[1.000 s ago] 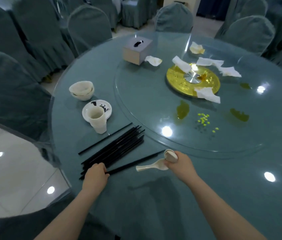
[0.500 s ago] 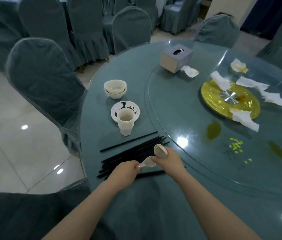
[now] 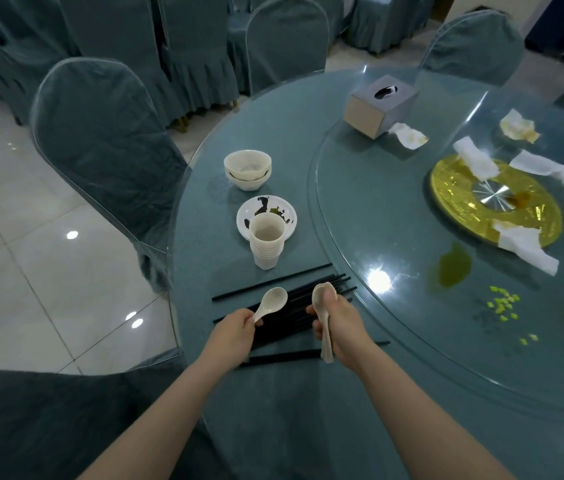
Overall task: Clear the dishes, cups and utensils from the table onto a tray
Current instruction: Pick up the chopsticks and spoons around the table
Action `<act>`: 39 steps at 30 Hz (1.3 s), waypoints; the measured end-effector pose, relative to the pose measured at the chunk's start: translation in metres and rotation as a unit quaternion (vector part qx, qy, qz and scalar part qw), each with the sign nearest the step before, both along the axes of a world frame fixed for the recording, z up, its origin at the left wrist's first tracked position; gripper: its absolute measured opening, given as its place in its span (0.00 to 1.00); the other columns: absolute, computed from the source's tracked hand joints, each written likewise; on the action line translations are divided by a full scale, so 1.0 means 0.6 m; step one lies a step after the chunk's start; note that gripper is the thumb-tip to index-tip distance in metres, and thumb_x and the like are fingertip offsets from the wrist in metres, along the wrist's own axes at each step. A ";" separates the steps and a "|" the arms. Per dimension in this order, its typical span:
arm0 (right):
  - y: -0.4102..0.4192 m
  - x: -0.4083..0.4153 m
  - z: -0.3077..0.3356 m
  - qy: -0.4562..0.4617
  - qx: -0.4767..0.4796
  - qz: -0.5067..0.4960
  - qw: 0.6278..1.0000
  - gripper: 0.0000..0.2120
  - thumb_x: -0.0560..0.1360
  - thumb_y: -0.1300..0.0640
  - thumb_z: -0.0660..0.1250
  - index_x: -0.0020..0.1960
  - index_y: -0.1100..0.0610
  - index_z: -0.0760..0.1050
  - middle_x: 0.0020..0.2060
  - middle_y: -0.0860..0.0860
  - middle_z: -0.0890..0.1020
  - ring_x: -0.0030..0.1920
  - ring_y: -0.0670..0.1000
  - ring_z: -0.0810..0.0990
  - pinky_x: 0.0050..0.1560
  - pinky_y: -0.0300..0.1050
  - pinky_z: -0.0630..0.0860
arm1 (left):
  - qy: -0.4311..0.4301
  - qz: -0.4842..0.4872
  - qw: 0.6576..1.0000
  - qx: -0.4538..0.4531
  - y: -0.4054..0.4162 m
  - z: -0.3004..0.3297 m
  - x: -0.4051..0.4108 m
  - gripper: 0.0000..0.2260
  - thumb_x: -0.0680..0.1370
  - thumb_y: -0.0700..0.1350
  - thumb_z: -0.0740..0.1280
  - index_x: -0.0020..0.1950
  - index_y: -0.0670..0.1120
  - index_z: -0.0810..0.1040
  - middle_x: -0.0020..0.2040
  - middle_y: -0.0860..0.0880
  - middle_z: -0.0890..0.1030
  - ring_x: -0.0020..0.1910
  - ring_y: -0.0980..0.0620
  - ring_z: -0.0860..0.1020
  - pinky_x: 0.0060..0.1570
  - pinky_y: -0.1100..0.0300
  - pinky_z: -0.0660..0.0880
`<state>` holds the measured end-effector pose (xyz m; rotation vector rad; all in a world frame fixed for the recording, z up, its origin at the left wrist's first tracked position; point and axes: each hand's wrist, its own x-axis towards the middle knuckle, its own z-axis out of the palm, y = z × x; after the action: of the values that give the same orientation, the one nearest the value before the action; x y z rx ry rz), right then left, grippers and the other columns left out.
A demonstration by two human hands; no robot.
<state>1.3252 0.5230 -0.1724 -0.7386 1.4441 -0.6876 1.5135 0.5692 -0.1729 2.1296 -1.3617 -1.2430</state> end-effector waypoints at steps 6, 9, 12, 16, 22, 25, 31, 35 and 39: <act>-0.007 0.019 -0.010 0.042 -0.012 -0.004 0.999 0.08 0.79 0.57 0.58 0.49 0.56 0.76 0.34 0.48 0.84 0.33 0.46 0.77 0.38 0.41 0.73 | 0.046 0.016 0.999 0.006 0.002 0.006 -0.011 0.08 0.81 0.43 0.56 0.49 0.51 0.75 0.34 0.52 0.82 0.33 0.56 0.79 0.34 0.64 0.71; -0.012 0.037 -0.008 0.031 -0.004 -0.007 0.999 0.08 0.78 0.59 0.59 0.48 0.57 0.77 0.34 0.47 0.85 0.39 0.47 0.80 0.40 0.40 0.72 | 0.070 0.038 0.997 0.002 0.003 0.008 -0.015 0.07 0.81 0.43 0.57 0.49 0.51 0.74 0.36 0.52 0.83 0.34 0.57 0.80 0.35 0.64 0.71; -0.015 0.064 -0.005 -0.002 0.027 -0.022 0.999 0.09 0.78 0.59 0.60 0.44 0.59 0.78 0.38 0.54 0.82 0.40 0.51 0.77 0.43 0.45 0.73 | 0.089 0.065 0.994 0.006 0.001 0.008 -0.022 0.06 0.81 0.43 0.57 0.49 0.51 0.72 0.38 0.53 0.83 0.35 0.56 0.80 0.37 0.62 0.73; -0.016 0.105 -0.001 -0.023 0.037 -0.014 0.999 0.06 0.77 0.62 0.61 0.51 0.61 0.76 0.46 0.61 0.81 0.43 0.56 0.79 0.47 0.55 0.78 | 0.100 0.078 0.992 0.001 -0.004 0.006 -0.032 0.05 0.81 0.45 0.57 0.49 0.50 0.72 0.42 0.51 0.82 0.42 0.52 0.81 0.46 0.54 0.78; -0.013 0.156 0.004 -0.004 0.023 -0.022 0.999 0.04 0.75 0.61 0.64 0.49 0.56 0.73 0.47 0.59 0.82 0.48 0.59 0.82 0.52 0.59 0.80 | 0.141 0.133 0.981 -0.003 -0.006 0.007 -0.031 0.10 0.81 0.52 0.55 0.48 0.48 0.72 0.41 0.46 0.81 0.41 0.46 0.81 0.45 0.47 0.80; -0.016 0.183 0.002 -0.011 0.039 -0.024 0.999 0.04 0.77 0.59 0.62 0.45 0.56 0.75 0.46 0.59 0.82 0.48 0.58 0.82 0.53 0.56 0.79 | 0.101 0.104 0.989 -0.010 -0.006 -0.003 -0.018 0.10 0.80 0.56 0.55 0.47 0.50 0.69 0.37 0.51 0.79 0.33 0.55 0.76 0.31 0.60 0.72; -0.021 0.208 -0.001 -0.062 0.065 -0.031 0.996 0.10 0.80 0.57 0.60 0.44 0.58 0.78 0.39 0.54 0.82 0.40 0.51 0.80 0.41 0.43 0.78 | 0.094 0.081 0.992 -0.021 -0.009 -0.013 0.011 0.07 0.79 0.55 0.58 0.46 0.52 0.69 0.34 0.54 0.78 0.30 0.59 0.74 0.31 0.63 0.68; -0.014 0.202 -0.001 -0.070 0.081 0.014 0.994 0.10 0.79 0.59 0.59 0.47 0.57 0.79 0.41 0.53 0.82 0.41 0.50 0.80 0.39 0.42 0.75 | 0.069 0.060 0.996 -0.010 -0.013 -0.019 0.027 0.09 0.80 0.51 0.58 0.45 0.47 0.69 0.35 0.50 0.79 0.30 0.55 0.75 0.26 0.67 0.69; -0.008 0.169 -0.003 0.009 -0.024 0.082 0.996 0.09 0.79 0.56 0.61 0.53 0.52 0.80 0.50 0.47 0.83 0.48 0.44 0.79 0.46 0.36 0.73 | 0.028 0.070 0.997 -0.016 -0.025 -0.030 0.046 0.04 0.80 0.43 0.55 0.47 0.46 0.69 0.37 0.48 0.77 0.32 0.52 0.75 0.28 0.63 0.69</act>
<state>1.4269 0.5183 -0.1744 -0.8916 1.3689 -0.5913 1.5412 0.5541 -0.1907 2.1122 -1.1791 -1.2066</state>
